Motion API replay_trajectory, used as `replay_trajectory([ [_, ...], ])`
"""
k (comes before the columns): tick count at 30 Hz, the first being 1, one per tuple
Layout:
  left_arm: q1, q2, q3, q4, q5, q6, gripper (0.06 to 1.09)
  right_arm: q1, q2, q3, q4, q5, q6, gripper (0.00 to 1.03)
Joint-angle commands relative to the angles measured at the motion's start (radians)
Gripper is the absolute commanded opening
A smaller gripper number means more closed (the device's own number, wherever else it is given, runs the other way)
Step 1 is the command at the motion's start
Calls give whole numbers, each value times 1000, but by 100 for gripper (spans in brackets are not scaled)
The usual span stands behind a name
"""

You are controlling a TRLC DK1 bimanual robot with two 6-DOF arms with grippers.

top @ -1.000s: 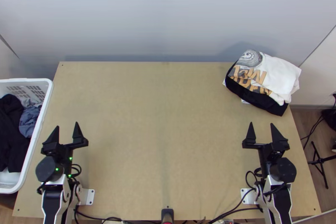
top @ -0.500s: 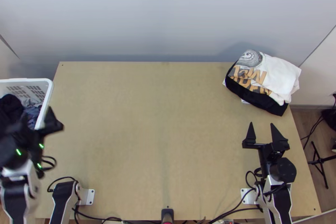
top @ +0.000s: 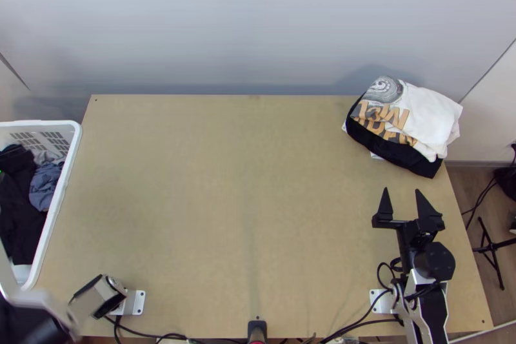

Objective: Fold the t-shirt

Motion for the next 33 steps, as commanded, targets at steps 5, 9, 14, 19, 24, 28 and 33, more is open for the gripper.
replay_trajectory([
  [5, 241, 689, 378, -143, 129, 85, 104, 0, 0, 0, 0, 0, 0, 99],
  [9, 278, 998, 665, -268, 252, 55, 104, 0, 0, 0, 0, 0, 0, 99],
  [14, 280, 1297, 1026, -260, 251, 53, 104, 0, 0, 0, 0, 0, 0, 99],
  [19, 267, 1412, 1093, -61, 246, 87, 103, 0, 0, 1, 0, 0, 0, 99],
  [24, 250, 1476, 1093, 33, 235, 131, 103, 0, 0, 0, 0, 0, 0, 99],
  [28, 243, 1525, 1093, 71, 195, 154, 103, 0, 0, 0, 0, 0, 0, 99],
  [33, 243, 1584, 1093, 133, 168, 167, 101, 0, 0, 0, 0, 0, 0, 99],
])
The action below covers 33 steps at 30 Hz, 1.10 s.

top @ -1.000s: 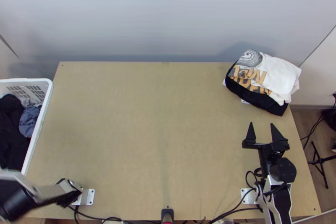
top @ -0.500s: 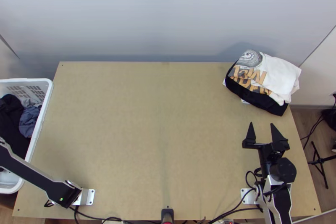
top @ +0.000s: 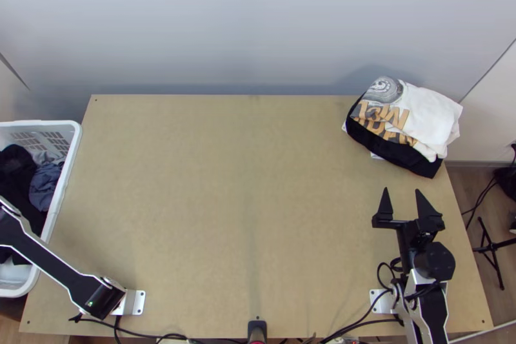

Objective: Fold the t-shirt

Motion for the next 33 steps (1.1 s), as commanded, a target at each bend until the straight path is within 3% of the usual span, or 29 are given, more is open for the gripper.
replay_trajectory([
  [1, -4, 102, 20, 102, -38, 25, 96, 0, 0, 0, 0, 0, 0, 99],
  [2, -1, 112, 20, 127, -43, 25, 88, 0, 0, 2, 0, 0, 0, 99],
  [7, 10, 127, 20, 207, -64, 24, 9, 0, 0, 2, 0, 0, 0, 99],
  [11, 21, 104, 20, 216, -64, 22, 10, 0, 0, 0, 0, 0, 0, 99],
  [14, 27, -5, 18, 159, -57, -53, 10, 0, 0, 2, 0, 0, 0, 99],
  [23, -1, -488, -11, -76, 186, -272, 10, 0, 0, 0, 0, 0, 0, 99],
  [28, -62, -752, -63, -192, 275, -295, 10, 0, 0, 0, 0, 0, 0, 99],
  [33, -171, -981, -135, -359, 305, -285, 10, 0, 0, 0, 0, 0, 0, 99],
])
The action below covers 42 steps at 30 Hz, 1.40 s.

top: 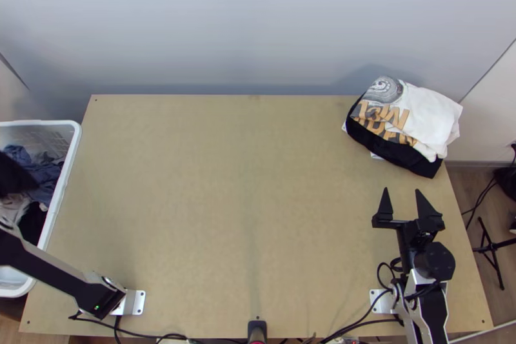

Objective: Fold the t-shirt

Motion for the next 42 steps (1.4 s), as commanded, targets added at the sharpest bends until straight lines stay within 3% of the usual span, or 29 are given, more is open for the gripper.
replay_trajectory([
  [1, -135, -347, -98, -204, 68, -7, 10, 0, 0, 1, 0, 0, 0, 99],
  [6, -311, -629, -353, -213, 68, 23, 10, 0, 0, 0, 0, 0, 0, 99],
  [12, -672, -983, -689, -190, 68, 16, 9, 0, 0, 0, 0, 0, 0, 99],
  [14, -828, -1097, -810, -138, 56, -8, 9, 0, 0, 0, 0, 0, 0, 99],
  [19, -1124, -1304, -1037, 64, 42, -188, 9, 0, 0, 0, 0, 0, 0, 99],
  [27, -1380, -1324, -1119, 170, 2, -353, 9, 0, 0, 0, 0, 0, 0, 99],
  [35, -1607, -1318, -1212, 277, -141, -379, 9, 0, 0, 1, 0, 0, 0, 99],
  [42, -1775, -1227, -1158, 434, -245, -419, 9, 0, 0, 0, 0, 0, 0, 99],
])
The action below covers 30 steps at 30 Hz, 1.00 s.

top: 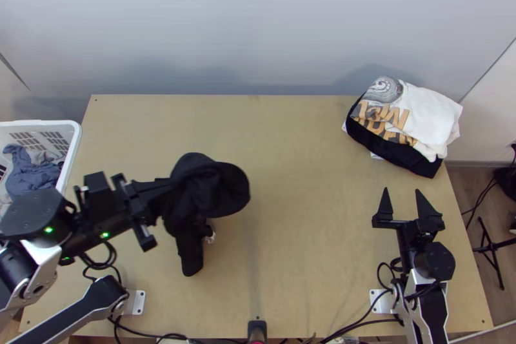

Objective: Fold the t-shirt

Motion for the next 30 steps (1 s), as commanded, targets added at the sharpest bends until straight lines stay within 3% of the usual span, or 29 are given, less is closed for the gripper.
replay_trajectory([
  [1, -187, 56, 28, 154, -100, -45, 9, 0, 0, 0, 0, 0, 0, 99],
  [8, -287, 147, 140, 320, -227, -30, 9, 0, 0, 0, 0, 0, 0, 99],
  [14, -288, 230, 249, 435, -232, 1, 9, 0, 0, 1, 0, 0, 0, 99],
  [17, -277, 245, 201, 450, -232, 7, 9, 0, 0, 0, 0, 0, 0, 99],
  [21, -130, 227, -20, 513, -229, 19, 9, 0, 0, 0, 0, 0, 0, 99],
  [23, -4, 225, -133, 513, -198, 19, 9, 0, 0, 0, 0, 0, 0, 99],
  [26, 195, 234, -271, 513, -79, 20, 9, 0, 0, 0, 0, 0, 0, 99],
  [30, 424, 287, -344, 509, 4, 27, 9, 0, 0, 0, 0, 0, 0, 99],
])
